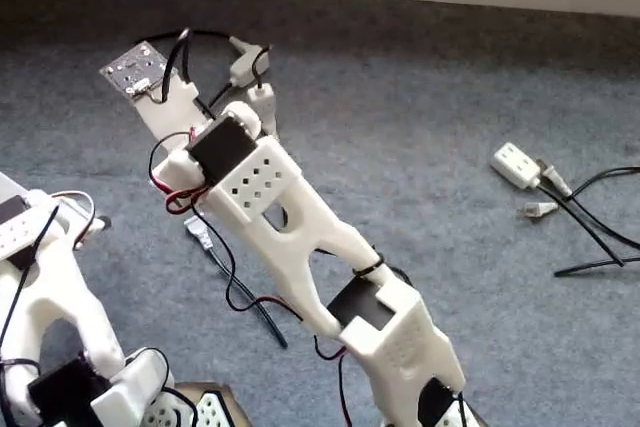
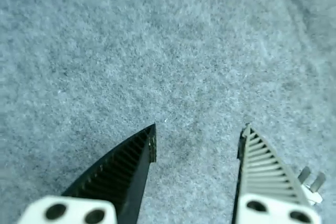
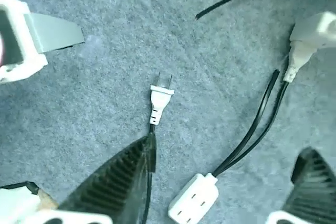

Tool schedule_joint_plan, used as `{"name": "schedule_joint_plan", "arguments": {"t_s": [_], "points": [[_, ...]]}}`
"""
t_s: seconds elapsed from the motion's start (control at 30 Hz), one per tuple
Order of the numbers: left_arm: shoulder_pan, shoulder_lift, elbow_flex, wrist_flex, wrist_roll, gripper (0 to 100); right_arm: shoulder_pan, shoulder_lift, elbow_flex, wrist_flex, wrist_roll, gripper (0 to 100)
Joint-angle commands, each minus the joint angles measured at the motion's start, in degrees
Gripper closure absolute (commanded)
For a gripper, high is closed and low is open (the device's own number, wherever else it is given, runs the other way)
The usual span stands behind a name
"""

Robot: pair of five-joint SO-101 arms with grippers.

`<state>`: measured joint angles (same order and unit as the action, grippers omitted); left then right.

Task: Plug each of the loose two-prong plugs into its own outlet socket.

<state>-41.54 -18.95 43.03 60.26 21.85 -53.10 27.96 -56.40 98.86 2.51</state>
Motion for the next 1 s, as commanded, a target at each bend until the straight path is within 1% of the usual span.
{"name": "schedule_joint_plan", "arguments": {"t_s": [0.0, 0.07, 0.17, 0.3, 0.33, 0.4, 0.47, 0.53, 0.63, 0.8, 0.87, 0.97], "points": [[8.6, 0.0, -6.1, 3.6, -6.3, 74, 4.4, -13.6, -2.1, 2.3, 12.0, 58.0], [12.2, 0.0, -9.0, 6.6, -10.9, 74, 8.0, -21.2, -1.6, 2.3, 12.6, 58.0], [15.7, 0.0, -12.9, 11.8, -15.2, 74, 16.5, -32.5, 2.1, 2.4, 12.6, 58.0], [20.9, 0.0, -14.5, 16.3, -16.4, 74, 30.1, -45.0, 12.6, 2.2, 13.0, 58.0], [22.5, 0.0, -14.2, 17.0, -16.4, 74, 32.8, -47.3, 15.9, 2.0, 14.0, 58.0], [25.8, 1.0, -13.3, 18.8, -16.3, 74, 37.1, -50.7, 21.9, 2.0, 18.2, 58.0], [28.4, 4.1, -13.1, 20.3, -16.2, 74, 39.4, -52.9, 27.3, 1.9, 22.3, 58.0], [29.7, 9.3, -13.1, 20.8, -16.1, 74, 40.7, -54.2, 31.3, 1.9, 24.8, 58.0], [29.8, 18.5, -15.2, 20.7, -15.4, 74, 43.1, -55.6, 34.2, 1.4, 25.1, 58.0], [29.9, 31.6, -23.0, 20.7, -10.4, 74, 48.0, -56.3, 34.7, 1.1, 25.0, 58.0], [30.0, 34.6, -26.0, 20.7, -8.4, 74, 48.1, -56.3, 34.7, 1.1, 25.0, 58.0], [30.0, 35.4, -28.4, 20.7, -5.8, 74, 48.0, -56.2, 34.8, 0.0, 25.2, 58.0]]}}
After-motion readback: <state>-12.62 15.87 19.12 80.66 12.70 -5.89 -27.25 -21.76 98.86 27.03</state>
